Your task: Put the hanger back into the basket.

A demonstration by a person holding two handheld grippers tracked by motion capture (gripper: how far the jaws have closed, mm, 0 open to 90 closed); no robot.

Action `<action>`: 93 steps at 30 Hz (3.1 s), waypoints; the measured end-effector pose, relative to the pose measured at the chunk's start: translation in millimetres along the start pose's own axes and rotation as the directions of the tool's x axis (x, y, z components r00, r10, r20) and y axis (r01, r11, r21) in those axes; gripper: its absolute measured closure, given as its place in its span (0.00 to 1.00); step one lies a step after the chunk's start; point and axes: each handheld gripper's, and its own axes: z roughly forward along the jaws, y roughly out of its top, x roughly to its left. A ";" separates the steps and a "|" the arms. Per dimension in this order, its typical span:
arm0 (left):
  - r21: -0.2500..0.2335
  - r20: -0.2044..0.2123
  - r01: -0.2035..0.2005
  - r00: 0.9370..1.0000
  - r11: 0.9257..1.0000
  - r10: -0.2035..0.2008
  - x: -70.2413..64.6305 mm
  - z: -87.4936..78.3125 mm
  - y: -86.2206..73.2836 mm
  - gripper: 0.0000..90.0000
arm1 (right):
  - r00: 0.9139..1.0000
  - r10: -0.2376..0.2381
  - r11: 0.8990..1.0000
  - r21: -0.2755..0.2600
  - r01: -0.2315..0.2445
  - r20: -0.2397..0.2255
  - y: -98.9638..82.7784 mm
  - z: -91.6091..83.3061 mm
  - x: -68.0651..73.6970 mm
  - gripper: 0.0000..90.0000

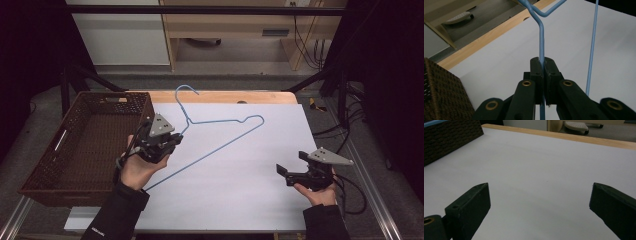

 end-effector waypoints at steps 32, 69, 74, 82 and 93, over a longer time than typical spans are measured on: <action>0.018 -0.163 0.113 0.981 0.993 -0.108 94.7 -55.0 2.0 0.97 | 1.000 -0.013 1.000 0.007 0.013 -0.003 -0.4 3.6 3.5 0.04; 0.014 -0.379 0.232 0.901 0.973 -0.209 182.5 -105.4 -78.9 0.97 | 1.000 -0.024 1.000 0.018 0.024 -0.003 -1.2 5.9 4.7 0.04; 0.029 -0.402 0.230 0.894 0.973 -0.199 189.7 -102.0 -87.6 0.97 | 1.000 -0.025 1.000 0.017 0.025 -0.002 -1.2 5.9 4.5 0.04; 0.040 -0.409 0.235 0.891 0.971 -0.199 196.6 -98.6 -98.4 0.97 | 1.000 -0.026 0.999 0.022 0.026 -0.001 -1.4 6.4 4.6 0.04; 0.087 -0.436 0.242 0.881 0.966 -0.181 205.9 -92.8 -117.7 0.97 | 1.000 -0.025 0.999 0.022 0.025 -0.001 -1.5 7.0 5.2 0.04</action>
